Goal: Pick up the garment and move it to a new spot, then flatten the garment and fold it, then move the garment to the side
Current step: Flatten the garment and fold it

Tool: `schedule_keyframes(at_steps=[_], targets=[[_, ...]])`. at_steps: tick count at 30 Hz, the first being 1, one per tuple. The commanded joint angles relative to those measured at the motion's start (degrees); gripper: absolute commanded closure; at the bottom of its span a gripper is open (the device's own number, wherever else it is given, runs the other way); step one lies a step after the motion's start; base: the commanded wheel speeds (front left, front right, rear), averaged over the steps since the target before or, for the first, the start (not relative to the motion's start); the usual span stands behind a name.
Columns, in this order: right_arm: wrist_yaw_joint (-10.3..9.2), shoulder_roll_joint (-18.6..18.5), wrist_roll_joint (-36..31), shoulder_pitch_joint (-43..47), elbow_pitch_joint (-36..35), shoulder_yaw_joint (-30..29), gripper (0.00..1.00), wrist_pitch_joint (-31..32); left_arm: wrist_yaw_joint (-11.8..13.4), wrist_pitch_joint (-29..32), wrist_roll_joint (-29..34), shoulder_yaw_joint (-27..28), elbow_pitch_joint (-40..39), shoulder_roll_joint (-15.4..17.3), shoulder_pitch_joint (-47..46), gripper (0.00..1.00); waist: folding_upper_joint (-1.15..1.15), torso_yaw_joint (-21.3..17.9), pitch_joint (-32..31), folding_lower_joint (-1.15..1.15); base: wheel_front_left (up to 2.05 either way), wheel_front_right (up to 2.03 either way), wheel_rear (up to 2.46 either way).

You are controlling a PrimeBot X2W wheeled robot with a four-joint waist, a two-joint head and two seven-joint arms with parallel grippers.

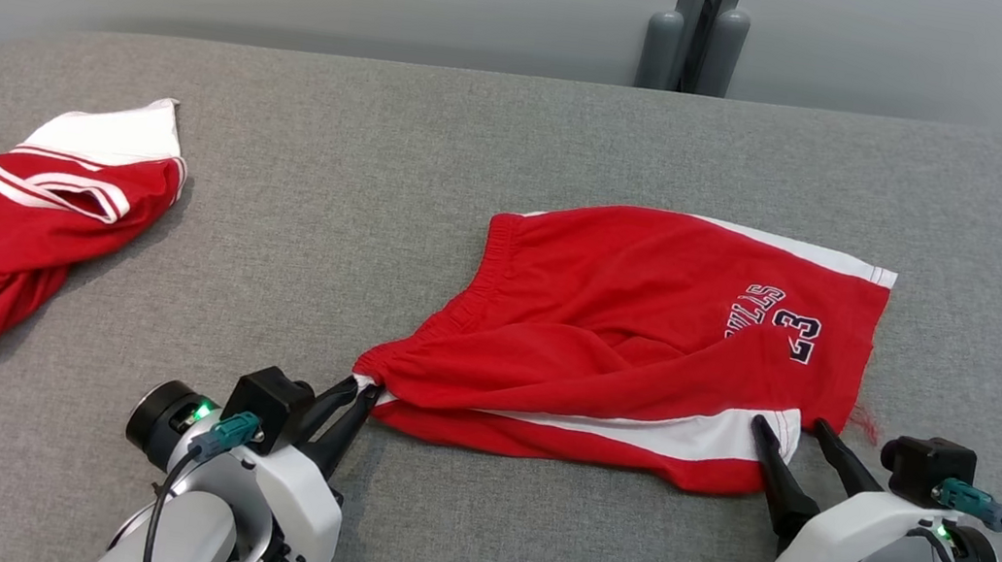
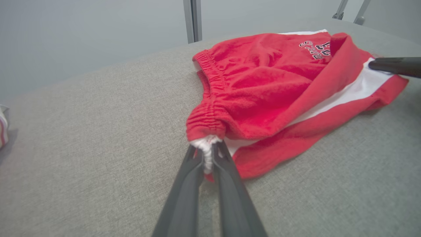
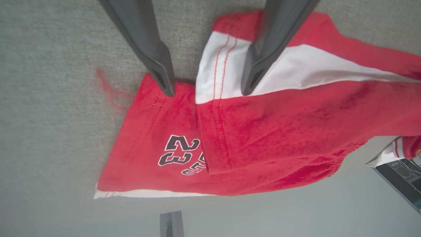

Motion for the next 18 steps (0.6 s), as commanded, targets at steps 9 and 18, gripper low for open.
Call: schedule_keyframes(at_steps=[9, 18], targets=[[0.01, -1.49, 2.51, -0.94, 0.06, 2.73, 0.50, -0.08, -0.07, -0.17, 0.26, 0.75, 0.26, 0.05, -0.93, 1.00, 0.00, 0.44, 0.08, 0.00, 0.00, 0.00, 0.00], [0.01, -2.02, 2.44, 0.36, -1.07, 4.12, 1.00, -0.08, -0.07, -0.17, 0.42, 1.54, 0.73, -0.14, 0.18, 1.00, 0.00, -0.49, -0.99, 0.00, 0.00, 0.00, 0.00]])
